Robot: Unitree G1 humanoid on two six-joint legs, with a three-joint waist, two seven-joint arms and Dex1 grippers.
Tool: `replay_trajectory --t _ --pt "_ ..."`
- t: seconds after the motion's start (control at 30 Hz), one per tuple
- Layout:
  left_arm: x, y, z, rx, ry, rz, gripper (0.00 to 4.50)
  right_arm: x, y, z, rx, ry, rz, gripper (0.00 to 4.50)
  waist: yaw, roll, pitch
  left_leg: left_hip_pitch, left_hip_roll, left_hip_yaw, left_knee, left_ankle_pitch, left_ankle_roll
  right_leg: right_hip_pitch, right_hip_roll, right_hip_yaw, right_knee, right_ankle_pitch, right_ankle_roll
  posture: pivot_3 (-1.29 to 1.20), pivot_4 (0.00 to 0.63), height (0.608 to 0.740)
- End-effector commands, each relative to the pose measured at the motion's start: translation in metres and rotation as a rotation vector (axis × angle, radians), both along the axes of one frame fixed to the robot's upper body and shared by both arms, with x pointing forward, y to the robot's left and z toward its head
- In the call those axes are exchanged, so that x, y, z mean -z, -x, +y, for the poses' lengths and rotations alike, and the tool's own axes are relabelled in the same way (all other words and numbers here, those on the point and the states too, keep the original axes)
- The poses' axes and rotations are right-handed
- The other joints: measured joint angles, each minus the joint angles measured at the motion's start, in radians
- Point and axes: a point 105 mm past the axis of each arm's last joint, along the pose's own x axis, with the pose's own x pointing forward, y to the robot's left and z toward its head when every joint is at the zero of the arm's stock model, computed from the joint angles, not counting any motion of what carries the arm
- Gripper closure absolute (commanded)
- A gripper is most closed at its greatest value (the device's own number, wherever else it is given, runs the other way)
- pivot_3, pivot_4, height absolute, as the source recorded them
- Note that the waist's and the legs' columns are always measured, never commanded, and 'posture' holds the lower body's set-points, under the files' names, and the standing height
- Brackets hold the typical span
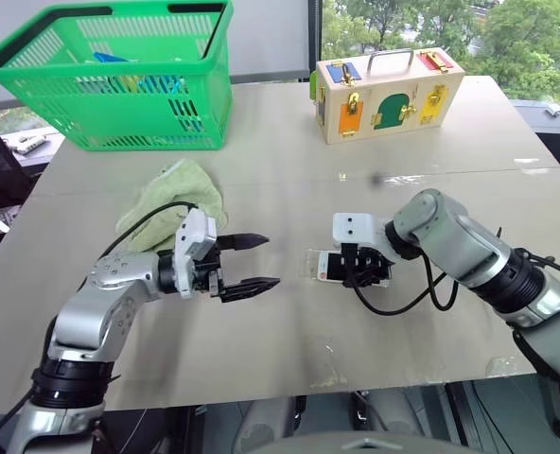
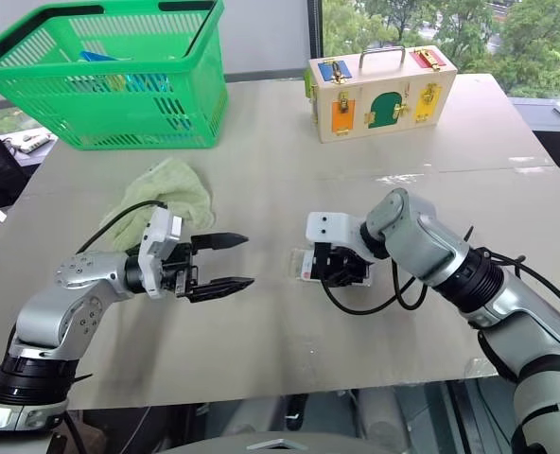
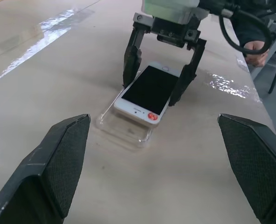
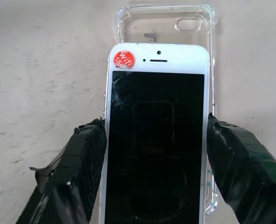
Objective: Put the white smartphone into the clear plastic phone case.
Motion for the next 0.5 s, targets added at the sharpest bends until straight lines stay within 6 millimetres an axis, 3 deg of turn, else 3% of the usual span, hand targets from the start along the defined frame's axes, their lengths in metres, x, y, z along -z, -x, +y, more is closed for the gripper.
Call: replay_trajectory --t 0.03,0.5 --pt "-0.014 0.001 -0.003 0.005 0.004 -0.042 0.00 -0.002 -0.007 -0.003 0.035 0.008 -0.030 1.60 0.000 0.000 0.000 0.000 0.000 0.000 0.000 0.000 0.000 0.000 0.000 0.000 0.000 0.000 0.000 0.00 0.150 0.740" --pt "-0.003 0.003 0.003 -0.029 -0.038 -0.010 0.00 -0.010 -0.015 -0.005 0.014 0.017 -0.065 1.61 0.000 0.000 0.000 0.000 0.000 0.000 0.000 0.000 0.000 0.000 0.000 0.000 0.000 0.000 0.000 0.00 0.150 0.740"
